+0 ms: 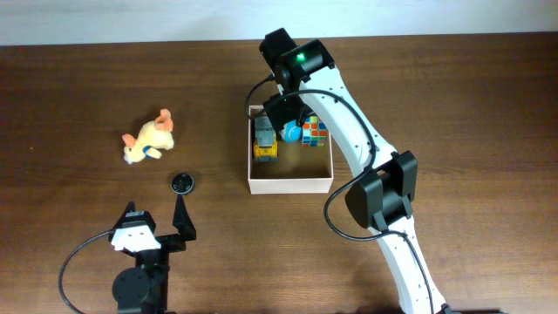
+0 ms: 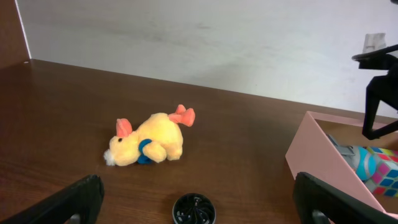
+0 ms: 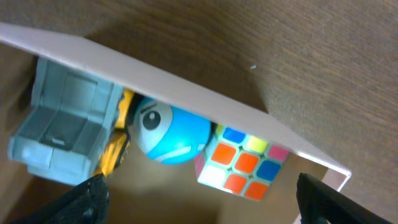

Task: Pack container
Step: 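Open the right gripper and raise it to the upper right, then move the left gripper over the black round puck and lower it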

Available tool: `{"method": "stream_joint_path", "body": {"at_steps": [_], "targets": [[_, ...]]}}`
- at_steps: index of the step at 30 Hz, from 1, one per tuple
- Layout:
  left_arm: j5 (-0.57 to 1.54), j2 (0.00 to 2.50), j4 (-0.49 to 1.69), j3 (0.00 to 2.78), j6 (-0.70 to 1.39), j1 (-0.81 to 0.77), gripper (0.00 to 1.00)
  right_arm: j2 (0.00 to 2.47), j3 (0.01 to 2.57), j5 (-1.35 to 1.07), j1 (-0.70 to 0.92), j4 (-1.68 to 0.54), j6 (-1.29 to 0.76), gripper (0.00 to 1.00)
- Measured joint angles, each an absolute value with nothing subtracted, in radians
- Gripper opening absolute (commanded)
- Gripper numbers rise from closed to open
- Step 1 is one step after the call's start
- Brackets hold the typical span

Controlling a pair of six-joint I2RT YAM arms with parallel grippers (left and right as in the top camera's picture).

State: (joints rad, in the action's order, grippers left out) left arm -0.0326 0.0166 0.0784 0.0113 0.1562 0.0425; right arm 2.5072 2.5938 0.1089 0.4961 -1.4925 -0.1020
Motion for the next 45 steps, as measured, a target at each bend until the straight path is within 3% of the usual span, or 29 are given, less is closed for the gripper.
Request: {"method": "stream_joint_path", "body": {"at_steps": [2,9,19,27,36,45], "targets": [[-0.033,0.017,0.078,0.011,0.156,0.043,0.99,2.506,2.622,0.116,0.496,-1.496,-0.103,0.99],[-0.033,0.017,0.078,0.011,0.156,0.043,0.99,2.416,2.792,0.225,0.443,-1.493,-0.119,0.99],[-0.033,0.017,0.078,0.011,0.156,0.043,0.99,2.335,2.839,0.286,0.087,-1.507,-0.173,0.99],[-0.033,0.017,0.078,0.011,0.156,0.043,0.99,2.346,2.821,0.288,-0.078,-1.506,-0.184,0.99],[-0.033,0.017,0.078,0.011,0.156,0.043,0.99,2.391,2.77,0.288,-0.192,-1.507,-0.184,0.99],[-0.033,0.017,0.078,0.011,0.156,0.043,0.99,2.403,2.758,0.288,-0.21,-1.507,-0.184,0.99]]}}
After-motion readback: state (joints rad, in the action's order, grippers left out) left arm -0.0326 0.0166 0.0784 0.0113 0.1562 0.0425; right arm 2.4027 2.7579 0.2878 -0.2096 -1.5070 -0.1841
